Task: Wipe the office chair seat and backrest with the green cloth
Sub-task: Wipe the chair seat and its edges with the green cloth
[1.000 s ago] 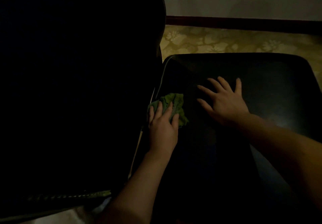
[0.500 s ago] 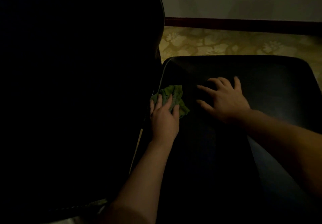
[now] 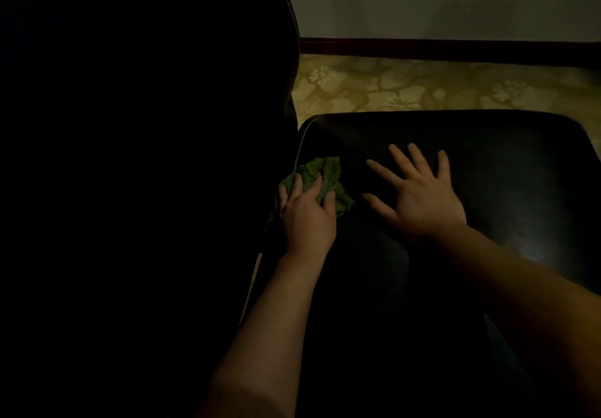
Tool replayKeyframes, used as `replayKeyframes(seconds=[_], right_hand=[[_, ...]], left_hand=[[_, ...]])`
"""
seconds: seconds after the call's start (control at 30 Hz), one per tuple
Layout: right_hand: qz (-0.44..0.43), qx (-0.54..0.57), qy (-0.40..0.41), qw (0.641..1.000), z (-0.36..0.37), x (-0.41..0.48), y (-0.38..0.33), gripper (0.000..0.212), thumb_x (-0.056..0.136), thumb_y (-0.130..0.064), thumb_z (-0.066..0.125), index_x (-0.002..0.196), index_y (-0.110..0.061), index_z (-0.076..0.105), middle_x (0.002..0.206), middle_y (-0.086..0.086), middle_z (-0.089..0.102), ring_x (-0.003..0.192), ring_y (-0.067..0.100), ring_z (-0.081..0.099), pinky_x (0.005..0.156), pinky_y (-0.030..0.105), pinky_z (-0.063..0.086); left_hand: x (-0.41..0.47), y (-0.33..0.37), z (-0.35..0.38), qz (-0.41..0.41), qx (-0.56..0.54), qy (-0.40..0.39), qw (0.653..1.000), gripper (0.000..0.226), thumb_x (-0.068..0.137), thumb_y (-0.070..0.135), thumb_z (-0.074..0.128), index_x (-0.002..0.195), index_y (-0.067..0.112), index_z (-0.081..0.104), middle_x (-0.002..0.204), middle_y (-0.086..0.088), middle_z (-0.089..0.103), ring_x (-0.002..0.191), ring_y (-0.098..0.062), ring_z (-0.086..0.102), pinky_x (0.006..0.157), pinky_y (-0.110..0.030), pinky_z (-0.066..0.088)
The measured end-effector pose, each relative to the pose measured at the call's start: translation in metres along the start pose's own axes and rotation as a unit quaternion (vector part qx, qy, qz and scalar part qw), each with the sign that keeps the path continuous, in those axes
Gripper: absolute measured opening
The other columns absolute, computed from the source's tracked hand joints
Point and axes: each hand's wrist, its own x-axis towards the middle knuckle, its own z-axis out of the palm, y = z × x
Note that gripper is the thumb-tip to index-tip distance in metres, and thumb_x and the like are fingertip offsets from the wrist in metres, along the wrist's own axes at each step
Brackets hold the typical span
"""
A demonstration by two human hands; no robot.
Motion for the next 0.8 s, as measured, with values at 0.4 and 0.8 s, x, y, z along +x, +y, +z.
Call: replayKeyframes(seconds=[0.4, 0.8], right_hand=[[-0.003, 0.004, 0.008, 1.0, 0.002, -0.001, 0.001, 0.077, 0.084, -0.076, 0.002, 0.153, -0.044, 0.013, 0.165, 0.003, 0.008, 0.152, 0.028, 0.0, 0.117, 0.061, -0.006], [-0.002, 0.027, -0.02, 0.999, -0.008, 0.019, 0.017, 0.081, 0.079, -0.082, 0.003, 0.152, -0.047, 0.007, 0.166, -0.001, 0.002, 0.152, 0.026, -0.005, 0.117, 0.061, -0.007]], left_hand=[[-0.022, -0.007, -0.002, -0.005, 0.012, 0.004, 1.0, 0.047, 0.104, 0.044, 0.044, 0.149, 0.034, 0.043, 0.165, 0.003, 0.024, 0.155, -0.021, 0.007, 0.124, -0.037, 0.011], [0.024, 0.009, 0.004, -0.008, -0.014, 0.009, 1.0, 0.047, 0.102, 0.043, 0.05, 0.147, 0.031, 0.047, 0.164, 0.0, 0.026, 0.154, -0.026, 0.012, 0.125, -0.042, 0.015]])
